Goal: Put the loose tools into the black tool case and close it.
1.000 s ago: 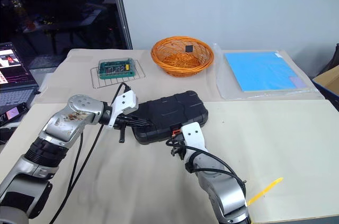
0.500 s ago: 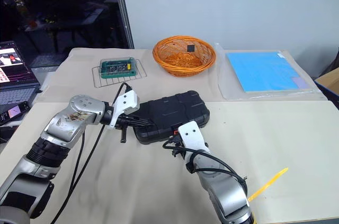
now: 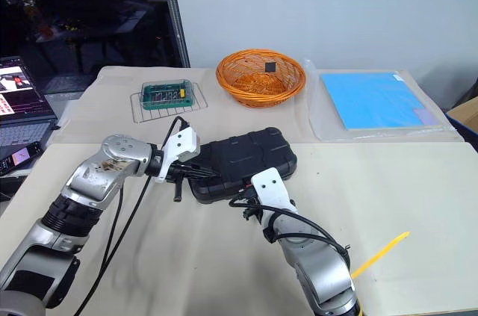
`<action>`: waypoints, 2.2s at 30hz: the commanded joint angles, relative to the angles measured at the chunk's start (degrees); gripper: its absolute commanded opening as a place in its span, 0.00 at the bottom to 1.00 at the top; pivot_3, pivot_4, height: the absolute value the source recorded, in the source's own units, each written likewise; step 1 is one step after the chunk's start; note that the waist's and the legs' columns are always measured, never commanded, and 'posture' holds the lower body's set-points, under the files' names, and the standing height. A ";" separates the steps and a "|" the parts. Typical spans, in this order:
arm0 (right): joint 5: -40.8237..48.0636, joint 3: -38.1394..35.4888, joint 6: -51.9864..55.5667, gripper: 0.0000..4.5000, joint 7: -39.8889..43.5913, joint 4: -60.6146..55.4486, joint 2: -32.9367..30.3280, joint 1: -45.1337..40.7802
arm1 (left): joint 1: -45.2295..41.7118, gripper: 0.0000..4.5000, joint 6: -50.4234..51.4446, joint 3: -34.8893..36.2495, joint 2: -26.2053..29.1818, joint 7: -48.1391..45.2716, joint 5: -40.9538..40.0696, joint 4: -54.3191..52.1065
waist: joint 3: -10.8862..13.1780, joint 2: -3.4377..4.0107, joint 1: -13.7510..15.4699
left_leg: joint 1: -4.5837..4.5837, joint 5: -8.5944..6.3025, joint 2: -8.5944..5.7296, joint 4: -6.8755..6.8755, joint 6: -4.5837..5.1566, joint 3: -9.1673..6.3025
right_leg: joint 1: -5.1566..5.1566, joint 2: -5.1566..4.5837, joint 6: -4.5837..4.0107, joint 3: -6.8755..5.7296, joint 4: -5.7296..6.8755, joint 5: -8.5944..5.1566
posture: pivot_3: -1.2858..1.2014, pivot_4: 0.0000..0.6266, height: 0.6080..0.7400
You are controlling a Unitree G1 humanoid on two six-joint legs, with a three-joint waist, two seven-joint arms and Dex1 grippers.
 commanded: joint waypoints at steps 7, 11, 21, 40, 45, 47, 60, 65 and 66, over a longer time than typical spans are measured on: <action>2.31 -4.15 -3.09 0.73 2.22 2.14 1.98 -4.69 | 2.05 0.00 1.93 -3.72 -1.57 0.18 2.63 1.61 | 0.00 0.00 -0.11 | 0.17 0.01 0.01 0.02 -0.02 -0.02 | 0.16 0.00 0.00 0.00 0.01 0.02 | 0.52 0.24 1.00; 2.06 -4.02 -2.26 0.96 2.51 0.93 0.74 -4.03 | 2.62 0.00 2.39 -3.42 -1.86 0.74 2.54 1.09 | 0.00 0.00 -0.07 | 0.16 0.00 0.01 0.02 -0.03 -0.04 | 0.15 -0.02 -0.01 0.00 0.00 0.02 | 0.52 0.24 1.00; 6.17 -9.41 5.42 0.73 5.93 -10.13 -3.35 3.29 | 2.99 0.00 2.52 -3.01 -2.96 1.84 2.83 1.31 | -0.01 0.00 0.66 | 0.06 -0.04 0.00 0.00 0.04 -0.07 | 0.14 -0.07 0.00 -0.04 -0.07 -0.01 | 0.52 0.24 1.00; 7.65 -8.97 -3.24 0.02 5.65 6.42 0.47 -6.45 | 3.68 0.00 2.14 -3.32 -3.76 1.74 3.90 1.32 | -0.06 0.01 -0.24 | 0.58 -0.30 0.07 -0.03 -0.43 -0.24 | 0.52 -0.29 0.05 -0.34 -0.29 -0.01 | 0.52 0.24 1.00; 8.46 -8.78 -5.11 0.02 6.47 4.17 -0.76 -4.08 | 4.17 0.00 2.38 -3.18 -3.69 2.01 3.87 0.87 | -0.09 0.07 -0.42 | 0.62 -0.31 0.11 -0.08 -0.52 -0.25 | 0.51 -0.39 0.06 -0.34 -0.30 -0.01 | 0.52 0.24 1.00; 10.75 -10.98 -5.82 0.02 8.19 1.00 -1.10 -1.65 | 4.28 0.00 2.54 -3.12 -3.70 2.18 3.88 0.78 | -0.11 0.09 -0.27 | 0.62 -0.31 0.10 -0.09 -0.52 -0.25 | 0.51 -0.41 0.06 -0.34 -0.30 -0.01 | 0.52 0.24 1.00; 10.94 -13.71 -16.11 0.02 9.12 5.73 -0.76 -1.86 | 4.24 0.00 2.43 -2.92 -3.65 2.12 4.29 1.37 | -0.18 0.19 0.43 | 0.33 -0.24 0.04 -0.51 -0.47 -0.24 | 0.46 -0.30 0.02 -0.42 -0.80 0.07 | 0.52 0.24 1.00; 11.23 -13.07 -17.42 0.02 9.24 6.45 -1.08 -1.81 | 4.36 0.00 2.51 -2.71 -3.47 2.28 4.34 1.33 | -0.18 0.19 0.53 | 0.40 -0.22 0.03 -0.67 -0.42 -0.25 | 0.46 -0.30 0.02 -0.43 -0.85 0.07 | 0.52 0.24 1.00; 11.28 -12.99 -17.59 0.02 9.31 6.65 -1.14 -1.91 | 4.50 0.00 2.57 -2.72 -3.50 2.33 4.36 1.15 | -0.18 0.19 0.57 | 0.39 -0.19 0.02 -0.71 -0.37 -0.25 | 0.48 -0.30 0.01 -0.43 -0.85 0.06 | 0.52 0.24 1.00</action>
